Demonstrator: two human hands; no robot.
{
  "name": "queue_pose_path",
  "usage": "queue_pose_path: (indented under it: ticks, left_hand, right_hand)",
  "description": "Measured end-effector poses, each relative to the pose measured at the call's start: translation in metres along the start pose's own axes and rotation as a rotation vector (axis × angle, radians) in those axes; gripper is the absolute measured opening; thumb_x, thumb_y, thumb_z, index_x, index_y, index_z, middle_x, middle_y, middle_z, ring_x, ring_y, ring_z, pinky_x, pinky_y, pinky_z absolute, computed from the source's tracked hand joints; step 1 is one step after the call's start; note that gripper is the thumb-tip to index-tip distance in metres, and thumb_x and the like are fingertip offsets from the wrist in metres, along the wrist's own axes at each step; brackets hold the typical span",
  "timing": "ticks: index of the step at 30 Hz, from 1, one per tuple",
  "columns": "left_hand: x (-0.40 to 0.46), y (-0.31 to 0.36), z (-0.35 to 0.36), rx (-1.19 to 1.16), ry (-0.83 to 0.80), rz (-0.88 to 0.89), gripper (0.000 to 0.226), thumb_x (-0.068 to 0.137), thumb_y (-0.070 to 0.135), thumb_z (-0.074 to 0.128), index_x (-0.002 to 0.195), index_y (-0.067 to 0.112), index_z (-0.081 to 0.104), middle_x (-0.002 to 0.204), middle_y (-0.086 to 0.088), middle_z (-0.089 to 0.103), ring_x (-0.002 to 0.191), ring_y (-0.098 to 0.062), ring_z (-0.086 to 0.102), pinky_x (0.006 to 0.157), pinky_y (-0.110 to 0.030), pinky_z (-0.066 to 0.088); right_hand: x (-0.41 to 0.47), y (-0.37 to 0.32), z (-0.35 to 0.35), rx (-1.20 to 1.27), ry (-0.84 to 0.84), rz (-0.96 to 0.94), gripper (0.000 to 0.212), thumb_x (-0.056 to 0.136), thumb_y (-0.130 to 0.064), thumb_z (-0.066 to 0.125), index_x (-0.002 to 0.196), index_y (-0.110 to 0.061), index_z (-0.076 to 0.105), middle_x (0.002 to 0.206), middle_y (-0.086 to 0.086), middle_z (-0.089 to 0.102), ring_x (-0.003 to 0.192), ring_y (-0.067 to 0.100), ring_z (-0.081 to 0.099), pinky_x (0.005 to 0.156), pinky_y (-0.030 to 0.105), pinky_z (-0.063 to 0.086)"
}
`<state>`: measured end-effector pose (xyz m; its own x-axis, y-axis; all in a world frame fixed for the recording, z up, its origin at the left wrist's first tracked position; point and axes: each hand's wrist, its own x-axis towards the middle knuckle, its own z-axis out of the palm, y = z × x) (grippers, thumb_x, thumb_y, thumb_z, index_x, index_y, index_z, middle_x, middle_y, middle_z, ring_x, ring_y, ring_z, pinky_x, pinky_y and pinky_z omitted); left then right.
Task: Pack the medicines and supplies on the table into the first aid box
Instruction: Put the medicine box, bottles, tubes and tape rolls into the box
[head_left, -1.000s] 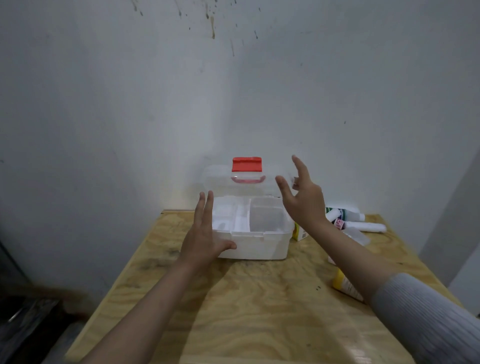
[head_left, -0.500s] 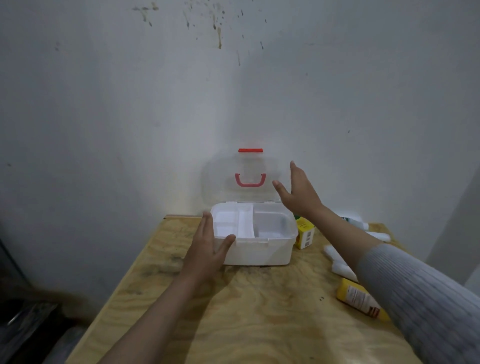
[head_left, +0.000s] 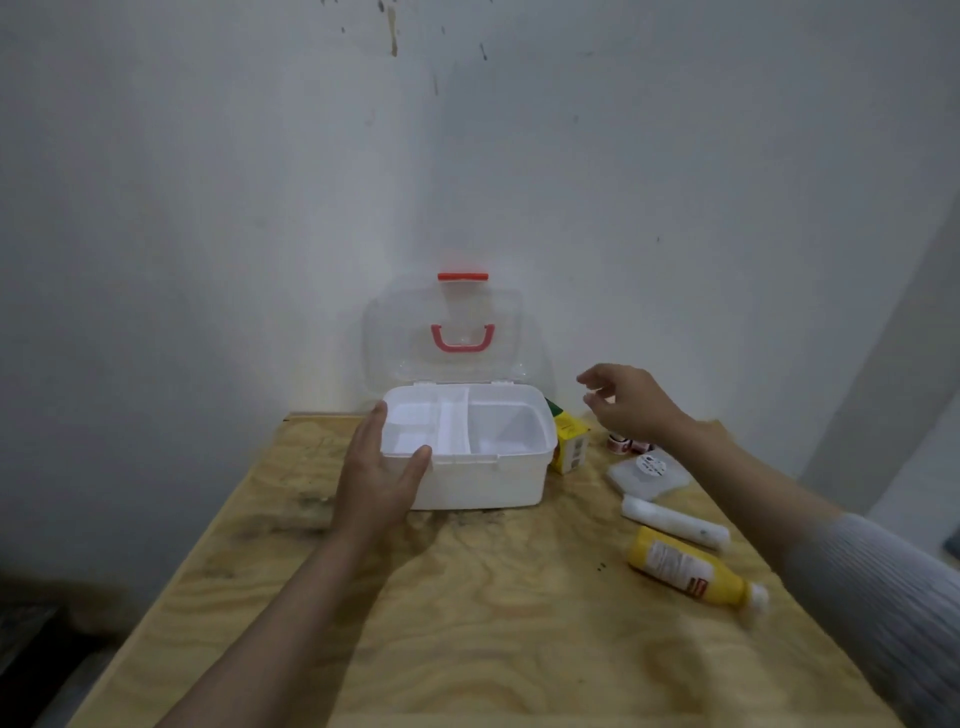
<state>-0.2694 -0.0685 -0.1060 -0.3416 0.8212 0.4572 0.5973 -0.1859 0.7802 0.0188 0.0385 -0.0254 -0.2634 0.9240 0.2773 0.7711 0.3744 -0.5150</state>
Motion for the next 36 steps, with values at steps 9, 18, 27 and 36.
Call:
queue_pose_path:
  ticks: [9,18,27,36]
  left_hand:
    - [-0.003,0.005,0.009,-0.041,0.093,-0.004,0.077,0.080,0.041,0.066,0.145,0.021,0.030,0.148,-0.002,0.037,0.133,-0.019,0.036,0.106,-0.037,0.036]
    - [-0.005,0.003,0.010,-0.063,0.092,0.003,0.080,0.077,0.050,0.062,0.145,0.023,0.029,0.149,-0.001,0.036,0.134,-0.019,0.036,0.106,-0.044,0.039]
    - [-0.004,0.003,0.012,-0.067,0.112,0.018,0.076,0.080,0.039,0.066,0.144,0.020,0.030,0.148,-0.003,0.038,0.133,-0.022,0.037,0.105,-0.045,0.039]
    - [-0.004,0.005,0.006,-0.010,0.062,0.016,0.077,0.080,0.042,0.066,0.144,0.020,0.030,0.150,-0.004,0.035,0.136,-0.023,0.034,0.106,-0.041,0.036]
  right_hand:
    - [-0.025,0.010,0.060,-0.096,0.050,0.063,0.041,0.080,-0.024,0.052,0.120,-0.024,0.060,0.089,0.004,0.067,0.090,0.023,0.062,0.068,0.035,0.052]
    - [-0.029,0.027,0.021,0.322,0.268,0.201,0.032,0.077,-0.028,0.076,0.106,-0.019,0.067,0.085,0.011,0.066,0.074,0.021,0.063,0.060,0.025,0.055]
    - [-0.021,0.011,-0.045,0.661,0.339,0.200,0.016,0.085,-0.019,0.067,0.101,-0.023,0.070,0.117,0.013,0.061,0.088,0.031,0.070,0.076,0.046,0.060]
    - [-0.005,-0.052,-0.023,0.429,0.053,0.140,0.034,0.091,-0.024,0.058,0.124,-0.025,0.061,0.087,0.002,0.067,0.066,0.017,0.059,0.056,0.030,0.054]
